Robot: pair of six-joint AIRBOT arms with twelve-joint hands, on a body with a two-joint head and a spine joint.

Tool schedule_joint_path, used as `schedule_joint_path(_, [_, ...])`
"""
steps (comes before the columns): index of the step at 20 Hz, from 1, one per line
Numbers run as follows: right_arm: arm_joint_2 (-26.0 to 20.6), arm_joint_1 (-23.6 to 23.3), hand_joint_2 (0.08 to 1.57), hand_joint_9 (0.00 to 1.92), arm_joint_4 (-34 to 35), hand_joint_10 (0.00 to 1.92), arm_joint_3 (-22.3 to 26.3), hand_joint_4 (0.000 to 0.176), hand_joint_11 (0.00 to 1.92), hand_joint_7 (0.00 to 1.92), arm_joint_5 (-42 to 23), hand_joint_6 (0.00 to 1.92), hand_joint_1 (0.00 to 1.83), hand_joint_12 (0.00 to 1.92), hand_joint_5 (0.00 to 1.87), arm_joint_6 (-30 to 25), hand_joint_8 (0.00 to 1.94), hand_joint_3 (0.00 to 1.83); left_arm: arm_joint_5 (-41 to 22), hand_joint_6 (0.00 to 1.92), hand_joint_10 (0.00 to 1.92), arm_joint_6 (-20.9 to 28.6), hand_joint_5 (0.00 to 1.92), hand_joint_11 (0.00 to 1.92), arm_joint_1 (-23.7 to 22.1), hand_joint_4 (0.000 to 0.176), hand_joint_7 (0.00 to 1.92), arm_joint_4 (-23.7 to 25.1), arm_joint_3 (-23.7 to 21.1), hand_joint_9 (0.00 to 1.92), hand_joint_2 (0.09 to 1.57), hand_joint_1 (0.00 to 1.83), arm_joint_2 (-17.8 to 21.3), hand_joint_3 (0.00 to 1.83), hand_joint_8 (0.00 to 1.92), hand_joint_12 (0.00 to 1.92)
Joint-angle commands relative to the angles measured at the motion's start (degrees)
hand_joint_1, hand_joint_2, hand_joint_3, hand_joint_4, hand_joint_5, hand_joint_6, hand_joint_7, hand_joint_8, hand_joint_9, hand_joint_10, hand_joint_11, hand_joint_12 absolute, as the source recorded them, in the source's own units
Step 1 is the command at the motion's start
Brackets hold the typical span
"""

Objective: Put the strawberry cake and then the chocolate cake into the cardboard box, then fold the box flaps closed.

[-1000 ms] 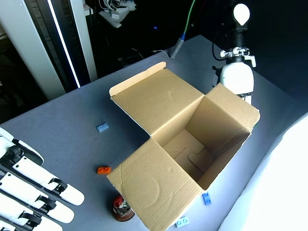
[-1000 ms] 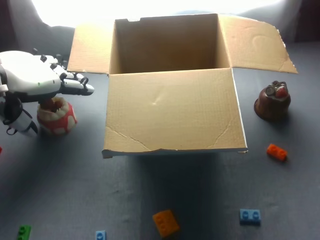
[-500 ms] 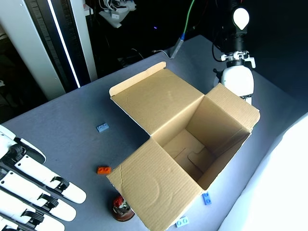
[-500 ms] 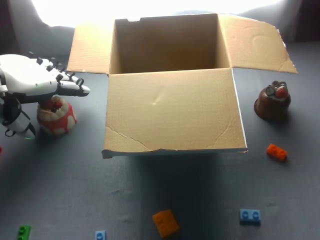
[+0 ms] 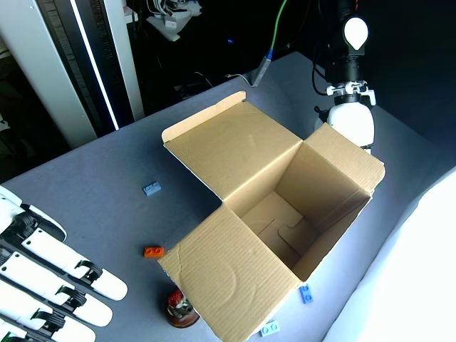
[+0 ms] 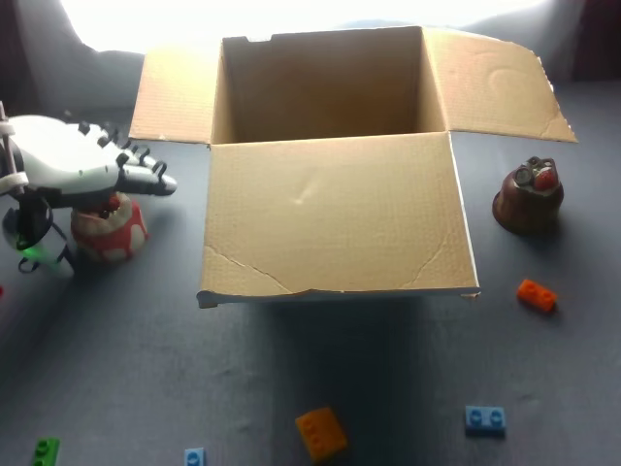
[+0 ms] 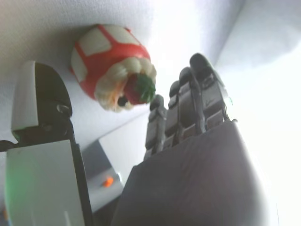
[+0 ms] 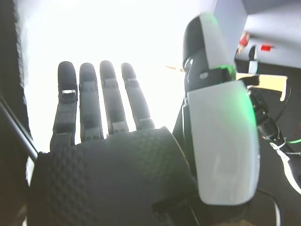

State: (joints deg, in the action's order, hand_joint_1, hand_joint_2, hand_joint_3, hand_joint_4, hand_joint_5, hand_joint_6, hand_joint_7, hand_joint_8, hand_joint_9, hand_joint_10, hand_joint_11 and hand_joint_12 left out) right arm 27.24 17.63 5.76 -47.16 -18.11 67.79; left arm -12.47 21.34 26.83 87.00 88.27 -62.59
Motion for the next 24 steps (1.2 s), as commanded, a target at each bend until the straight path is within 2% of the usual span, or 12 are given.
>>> schedule_joint_path(1, [-0.9, -0.8, 1.08, 0.19, 0.3, 0.01, -0.1, 0.0, 0.0, 0.21, -6.5, 0.0, 0.7, 0.73, 0.16, 0.4, 0.0, 0.0, 1.1, 0.0, 0.0, 0.0, 0.1, 0.0, -0.2, 0.081, 0.1, -0.8, 0.4, 0.14, 0.95, 1.22, 0.4, 0.01, 0.0, 0.58])
schedule_joint_path(3, [-0.9, -0.8, 1.08, 0.19, 0.3, 0.01, -0.1, 0.0, 0.0, 0.2, -6.5, 0.0, 0.7, 0.74, 0.15, 0.5, 0.0, 0.0, 1.1, 0.0, 0.0, -0.1, 0.11, 0.0, 0.2, 0.08, 0.11, -0.7, 0.4, 0.15, 0.93, 1.24, 0.2, 0.0, 0.0, 0.61])
schedule_joint_path(5, [-0.9, -0.8, 1.08, 0.19, 0.3, 0.01, 0.0, 0.0, 0.0, 0.19, -6.5, 0.0, 0.69, 0.69, 0.15, 0.5, 0.0, 0.0, 1.3, 0.0, 0.0, -0.1, 0.1, 0.0, 0.4, 0.094, 0.1, -0.4, 0.4, 0.14, 0.93, 1.23, 0.1, 0.0, 0.0, 0.61])
schedule_joint_path(10, [-0.9, -0.8, 1.09, 0.19, 0.3, 0.0, 0.1, 0.0, 0.0, 0.2, -6.5, 0.01, 0.68, 0.72, 0.15, 0.5, 0.01, 0.0, 1.4, 0.01, 0.03, -0.3, 0.29, 0.03, 1.4, 0.112, 0.3, 0.8, 0.5, 0.39, 0.93, 1.25, -0.3, 0.0, 0.01, 1.06])
schedule_joint_path(11, [-0.9, -0.8, 1.09, 0.19, 0.3, 0.0, 0.1, 0.0, 0.0, 0.17, -6.5, 0.0, 0.66, 0.73, 0.14, 0.6, 0.0, 0.0, 1.4, 0.01, 0.04, -0.3, 0.4, 0.12, 1.5, 0.102, 0.45, 0.8, 0.5, 0.52, 0.96, 1.26, -0.4, 0.0, 0.01, 1.11])
schedule_joint_path(12, [-0.9, -0.8, 1.09, 0.19, 0.3, 0.0, 0.1, 0.0, 0.0, 0.17, -6.5, 0.0, 0.66, 0.73, 0.14, 0.6, 0.0, 0.0, 1.4, 0.01, 0.04, -0.3, 0.4, 0.12, 1.6, 0.102, 0.45, 0.8, 0.5, 0.52, 0.96, 1.26, -0.4, 0.0, 0.01, 1.11])
schedule_joint_path(15, [-0.9, -0.8, 1.09, 0.2, 0.3, 0.01, 0.1, 0.0, 0.0, 0.18, -6.5, 0.01, 0.64, 0.72, 0.14, 0.6, 0.0, 0.0, 1.4, 0.04, 0.25, -0.3, 0.57, 0.37, 2.0, 0.065, 0.7, 0.8, 0.4, 0.8, 1.04, 1.27, -0.4, 0.01, 0.06, 1.27])
schedule_joint_path(17, [-0.9, -0.8, 1.09, 0.19, 0.3, 0.01, 0.1, 0.0, 0.0, 0.19, -6.5, 0.01, 0.65, 0.7, 0.15, 0.6, 0.0, 0.0, 1.4, 0.1, 0.97, -0.3, 0.68, 0.47, 2.2, 0.026, 0.77, 0.8, 0.4, 0.61, 1.11, 1.29, -0.4, 0.0, 0.24, 1.4])
schedule_joint_path(18, [-0.9, -0.8, 1.1, 0.18, 0.3, 0.0, 0.1, 0.0, 0.0, 0.18, -6.5, 0.0, 0.63, 0.69, 0.13, 0.6, 0.0, 0.01, 1.4, 0.4, 1.39, -0.3, 0.62, 0.48, 2.4, 0.017, 0.69, 0.8, 0.3, 0.72, 1.19, 1.43, -0.4, 0.0, 1.12, 1.55])
schedule_joint_path(19, [-0.9, -0.8, 1.1, 0.18, 0.3, 0.0, 0.1, 0.0, 0.0, 0.19, -6.5, 0.0, 0.64, 0.69, 0.14, 0.6, 0.0, 0.01, 1.4, 0.89, 1.5, -0.3, 0.51, 0.5, 2.5, 0.0, 0.67, 0.8, 0.3, 0.73, 1.21, 1.45, -0.4, 0.0, 1.34, 1.59])
schedule_joint_path(20, [-0.9, -0.8, 1.1, 0.2, 0.3, 0.01, 0.1, 0.0, 0.0, 0.2, -6.5, 0.01, 0.64, 0.7, 0.15, 0.6, 0.01, 0.0, 1.4, 1.47, 1.6, -0.3, 0.53, 0.52, 2.5, 0.0, 0.67, 0.8, 0.3, 0.73, 1.27, 1.31, -0.4, 0.0, 1.45, 1.69])
schedule_joint_path(24, [-0.9, -0.8, 1.11, 0.19, 0.3, 0.0, 0.1, 0.0, 0.0, 0.2, -6.5, 0.01, 0.62, 0.68, 0.14, 0.6, 0.0, 0.0, 1.4, 1.38, 1.65, -0.3, 0.57, 0.55, 2.5, 0.0, 0.69, 0.8, 0.3, 0.74, 1.27, 1.32, -0.4, 0.0, 1.45, 1.79])
